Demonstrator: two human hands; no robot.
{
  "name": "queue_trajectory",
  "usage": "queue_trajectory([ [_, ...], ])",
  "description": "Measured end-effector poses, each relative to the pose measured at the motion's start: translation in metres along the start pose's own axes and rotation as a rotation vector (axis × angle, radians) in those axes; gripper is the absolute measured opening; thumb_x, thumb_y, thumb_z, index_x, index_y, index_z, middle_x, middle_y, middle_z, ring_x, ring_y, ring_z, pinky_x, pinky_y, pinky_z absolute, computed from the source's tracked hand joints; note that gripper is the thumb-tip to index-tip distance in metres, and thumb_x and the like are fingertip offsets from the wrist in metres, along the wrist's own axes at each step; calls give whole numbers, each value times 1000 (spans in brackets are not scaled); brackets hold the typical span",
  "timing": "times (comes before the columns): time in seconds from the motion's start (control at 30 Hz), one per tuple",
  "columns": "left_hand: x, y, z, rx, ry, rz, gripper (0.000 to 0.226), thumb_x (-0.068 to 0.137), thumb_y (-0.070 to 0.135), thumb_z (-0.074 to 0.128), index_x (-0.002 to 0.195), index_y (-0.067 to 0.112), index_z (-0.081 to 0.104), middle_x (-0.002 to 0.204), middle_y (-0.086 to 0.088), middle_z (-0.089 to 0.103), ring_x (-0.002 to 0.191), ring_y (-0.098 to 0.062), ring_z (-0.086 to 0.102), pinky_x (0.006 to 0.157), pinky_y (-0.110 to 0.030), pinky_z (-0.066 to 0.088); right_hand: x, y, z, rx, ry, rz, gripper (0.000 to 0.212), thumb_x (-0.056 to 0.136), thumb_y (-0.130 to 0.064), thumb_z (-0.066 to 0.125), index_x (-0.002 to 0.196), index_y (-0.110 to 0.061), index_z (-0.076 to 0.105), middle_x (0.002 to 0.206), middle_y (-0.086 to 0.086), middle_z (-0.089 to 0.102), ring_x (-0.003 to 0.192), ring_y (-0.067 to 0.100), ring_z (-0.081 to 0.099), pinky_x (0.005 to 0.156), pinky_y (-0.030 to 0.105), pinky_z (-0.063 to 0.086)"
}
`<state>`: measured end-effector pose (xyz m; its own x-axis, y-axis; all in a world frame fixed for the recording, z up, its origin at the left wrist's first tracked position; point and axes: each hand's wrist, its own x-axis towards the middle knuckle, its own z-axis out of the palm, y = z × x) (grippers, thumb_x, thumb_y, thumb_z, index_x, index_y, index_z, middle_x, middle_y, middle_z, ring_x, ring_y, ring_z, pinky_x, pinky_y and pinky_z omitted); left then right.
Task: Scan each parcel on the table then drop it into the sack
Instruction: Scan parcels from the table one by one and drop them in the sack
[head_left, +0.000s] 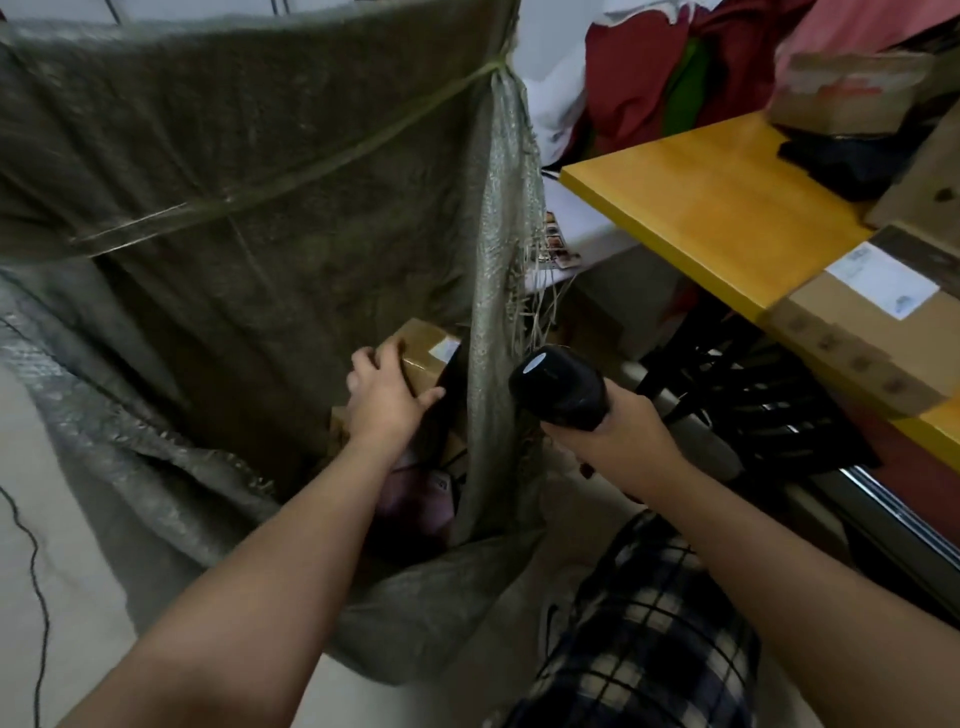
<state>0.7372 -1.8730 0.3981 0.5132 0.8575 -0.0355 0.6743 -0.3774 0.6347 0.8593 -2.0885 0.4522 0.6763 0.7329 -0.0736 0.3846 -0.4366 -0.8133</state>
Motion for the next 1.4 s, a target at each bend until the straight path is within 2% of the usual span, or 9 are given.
queue_trajectory([
  [0.33,-44,76,-22,-120,109,325,48,90,28,61,135,17,46,136,-8,40,129,-26,31,107,-35,27,-27,3,-45,122,271,33,27,75,-27,80,95,-29,61,83,-5,68,80,15,65,70,26,50],
  [0.53,-97,163,-3,-210,-76,559,43,92,30,59,132,21,47,135,-2,39,130,-23,30,108,-38,31,-86,2,-101,258,518,9,28,78,-14,78,100,-20,64,89,-8,67,78,-2,63,70,18,51],
  [0.67,-121,220,24,-201,-185,692,46,94,35,56,135,20,44,137,-3,36,131,-23,29,106,-37,30,-122,15,-146,261,659,27,21,79,-17,77,98,-22,67,83,5,72,78,21,70,75,42,57],
  [0.73,-129,247,37,-180,-221,727,49,94,39,55,136,18,42,137,-4,35,130,-26,29,106,-36,30,-136,21,-165,278,740,38,22,80,-16,76,98,-23,66,80,5,72,72,23,70,72,40,56],
  [0.83,-132,282,49,-208,-229,607,62,92,49,54,142,18,34,142,-7,28,131,-31,28,104,-39,31,-148,26,-182,323,840,34,26,82,-14,74,94,-33,62,79,3,70,61,16,67,62,32,54],
  [0.93,-117,301,60,-379,-316,272,83,85,55,61,147,15,22,146,-13,23,129,-36,35,104,-39,36,-152,29,-189,346,875,44,23,81,-15,75,92,-30,62,75,5,70,59,18,66,60,33,54],
  [1.07,-108,299,69,-723,-414,91,72,74,42,76,129,9,42,127,-10,52,111,-26,57,95,-43,51,-154,32,-199,431,862,87,13,84,-14,72,90,-22,63,65,8,66,55,21,64,58,33,53],
  [1.23,-118,305,45,-742,-187,429,52,87,22,69,132,16,45,117,1,56,105,-13,56,89,-29,48,-153,37,-208,542,756,137,8,87,-13,69,81,-12,63,60,13,61,49,23,59,52,30,51],
  [1.4,-116,295,29,-337,-40,964,42,88,13,66,128,18,53,123,-1,57,114,-19,51,94,-27,40,-153,38,-209,574,725,132,6,87,-14,68,88,-10,64,61,13,61,49,21,59,48,25,50],
])
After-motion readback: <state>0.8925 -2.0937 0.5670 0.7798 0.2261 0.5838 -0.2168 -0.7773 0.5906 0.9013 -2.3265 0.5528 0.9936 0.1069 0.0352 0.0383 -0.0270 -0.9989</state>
